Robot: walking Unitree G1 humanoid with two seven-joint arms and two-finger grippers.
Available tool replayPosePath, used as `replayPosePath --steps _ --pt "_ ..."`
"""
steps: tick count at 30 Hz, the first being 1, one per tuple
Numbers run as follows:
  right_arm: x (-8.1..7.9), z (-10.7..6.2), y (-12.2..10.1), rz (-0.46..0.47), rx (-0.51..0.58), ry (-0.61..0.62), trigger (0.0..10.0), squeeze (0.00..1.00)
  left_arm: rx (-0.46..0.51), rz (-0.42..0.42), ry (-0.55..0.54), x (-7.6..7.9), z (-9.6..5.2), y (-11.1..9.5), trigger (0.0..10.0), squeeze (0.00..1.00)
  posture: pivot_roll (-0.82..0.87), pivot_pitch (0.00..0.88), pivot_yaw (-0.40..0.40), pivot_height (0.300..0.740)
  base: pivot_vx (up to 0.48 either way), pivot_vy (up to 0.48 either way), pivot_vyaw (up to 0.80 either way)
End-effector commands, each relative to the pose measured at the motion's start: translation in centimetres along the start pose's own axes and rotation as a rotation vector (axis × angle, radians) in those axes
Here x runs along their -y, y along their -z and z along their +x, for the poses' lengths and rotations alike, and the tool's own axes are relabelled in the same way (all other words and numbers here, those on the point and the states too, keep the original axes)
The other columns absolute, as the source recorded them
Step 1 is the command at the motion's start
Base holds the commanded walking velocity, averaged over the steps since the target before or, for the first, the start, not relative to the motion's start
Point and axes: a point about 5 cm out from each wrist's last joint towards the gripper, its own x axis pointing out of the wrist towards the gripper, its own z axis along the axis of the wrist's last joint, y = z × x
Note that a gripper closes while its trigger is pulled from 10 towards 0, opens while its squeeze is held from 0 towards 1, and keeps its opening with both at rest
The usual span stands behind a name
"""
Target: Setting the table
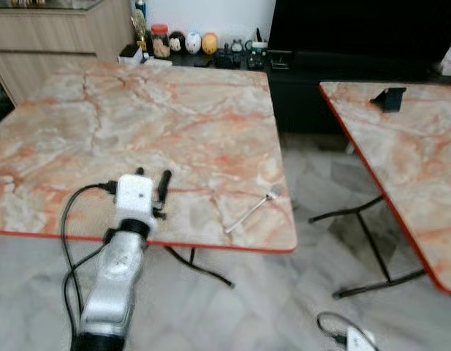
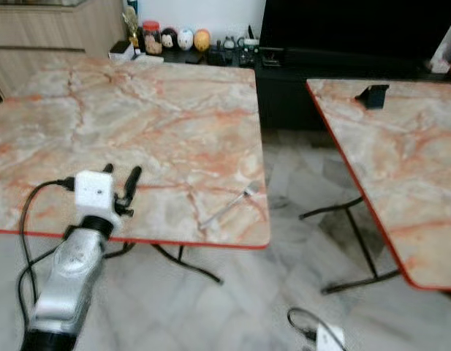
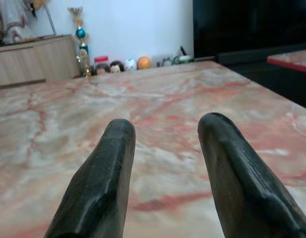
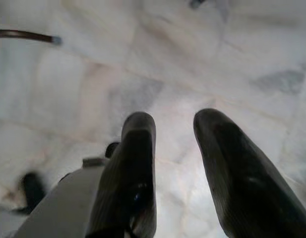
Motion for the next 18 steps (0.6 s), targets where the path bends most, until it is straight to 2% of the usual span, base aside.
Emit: replayPosePath --steps 1,18 --pt "-0.22 0.06 -0.26 0.006 0.01 -0.002 10.0 0.0 -0.001 0.025 -0.015 -0.65 -0.05 -0.05 10.0 0.0 0.1 0.0 -0.083 0.74 0.0 0.0 0.0" --pt "-0.26 0.06 -0.3 0.018 0.012 -0.005 10.0 0.0 0.005 0.026 -0.014 -0.64 -0.02 -0.17 10.0 0.0 0.11 0.0 -0.087 0.74 0.0 0.0 0.0"
